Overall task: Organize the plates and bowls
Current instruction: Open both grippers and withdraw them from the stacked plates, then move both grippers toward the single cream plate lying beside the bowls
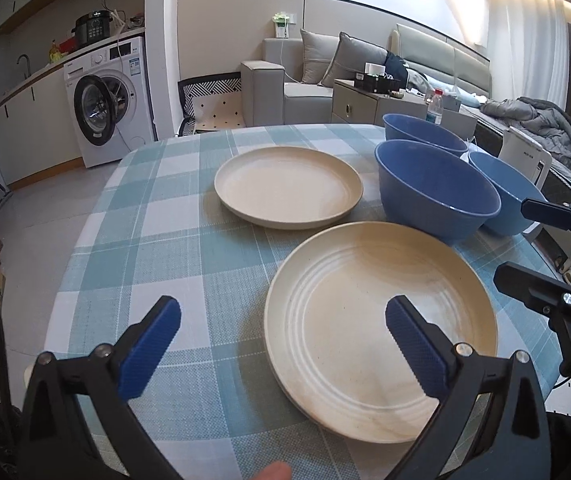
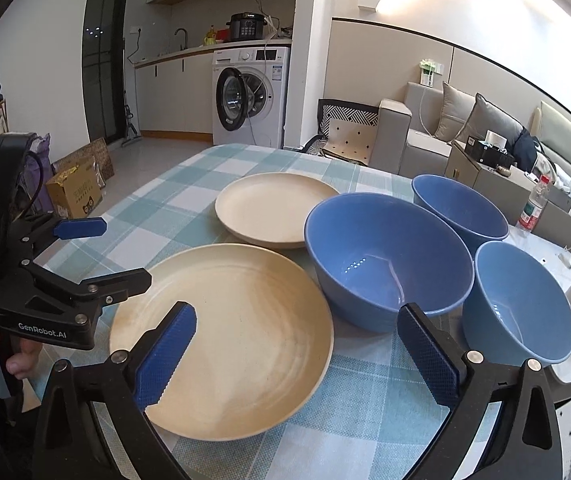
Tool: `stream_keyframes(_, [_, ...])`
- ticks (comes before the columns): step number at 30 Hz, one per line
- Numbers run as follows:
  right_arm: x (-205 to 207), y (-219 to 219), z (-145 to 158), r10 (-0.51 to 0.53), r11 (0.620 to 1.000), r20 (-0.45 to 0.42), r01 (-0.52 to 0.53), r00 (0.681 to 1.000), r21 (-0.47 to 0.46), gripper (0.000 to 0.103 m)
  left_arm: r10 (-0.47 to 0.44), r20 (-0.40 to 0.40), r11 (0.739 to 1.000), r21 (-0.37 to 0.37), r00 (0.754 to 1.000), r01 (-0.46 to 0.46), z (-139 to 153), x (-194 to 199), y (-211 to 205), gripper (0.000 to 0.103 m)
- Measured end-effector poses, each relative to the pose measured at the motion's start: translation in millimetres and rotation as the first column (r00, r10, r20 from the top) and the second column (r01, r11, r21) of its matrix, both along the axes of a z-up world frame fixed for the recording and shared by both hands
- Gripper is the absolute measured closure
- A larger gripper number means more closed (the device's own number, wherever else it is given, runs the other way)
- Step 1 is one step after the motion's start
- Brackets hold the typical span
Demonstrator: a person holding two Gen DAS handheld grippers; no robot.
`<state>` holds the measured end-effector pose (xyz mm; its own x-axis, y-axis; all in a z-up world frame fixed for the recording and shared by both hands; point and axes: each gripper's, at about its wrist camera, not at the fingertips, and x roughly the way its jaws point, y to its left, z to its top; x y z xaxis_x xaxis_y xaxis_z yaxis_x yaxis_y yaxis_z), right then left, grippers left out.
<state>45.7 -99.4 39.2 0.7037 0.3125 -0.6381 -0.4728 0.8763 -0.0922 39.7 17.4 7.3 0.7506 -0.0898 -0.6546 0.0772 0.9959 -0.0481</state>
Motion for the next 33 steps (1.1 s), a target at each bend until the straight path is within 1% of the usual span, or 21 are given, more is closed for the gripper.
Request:
stream_keyframes(5, [4.7,-2.0,6.1,-0.011,1.0,0.007,0.011,1.0,0.027,0.001,0.017,0.008,1.0,-0.002,1.0,-0.017,2.5,1.0,4.5,0.0])
stream_keyframes(16, [18.7,-12.4,22.2,-0.047,0.996,0.026,0.045,0.999,0.079,0.001,0.066,-0.001,0.998,-0.016,0.998,-0.066,1.7,9.0,14.4,0.0])
stream_keyframes(23, [26.0,-10.0,33.4,-0.025,0.997,0.049,0.021,0.998,0.081,0.001,0.115,-0.012,0.993,-0.037,0.993,-0.116,0.3,16.9,24.8,0.0])
stream_keyframes(26, [30.7,-10.9,34.5,-0.017,0.997,0.049,0.013,0.999,0.08,0.001,0.141,-0.022,0.989,-0.035,0.99,-0.142,-0.4,22.1,27.4,0.0])
stream_keyframes(30, [38.9,-10.7,34.7,-0.008,0.996,0.045,0.004,0.999,0.089,0.001,0.15,-0.026,0.989,-0.018,0.988,-0.15,0.9,27.8,25.3,0.0])
stream_keyframes(33, [45.6,-9.4,32.9,-0.005,0.996,0.04,0.001,0.999,0.09,0.001,0.132,-0.023,0.991,-0.012,0.991,-0.132,3.5,31.1,23.2,0.0])
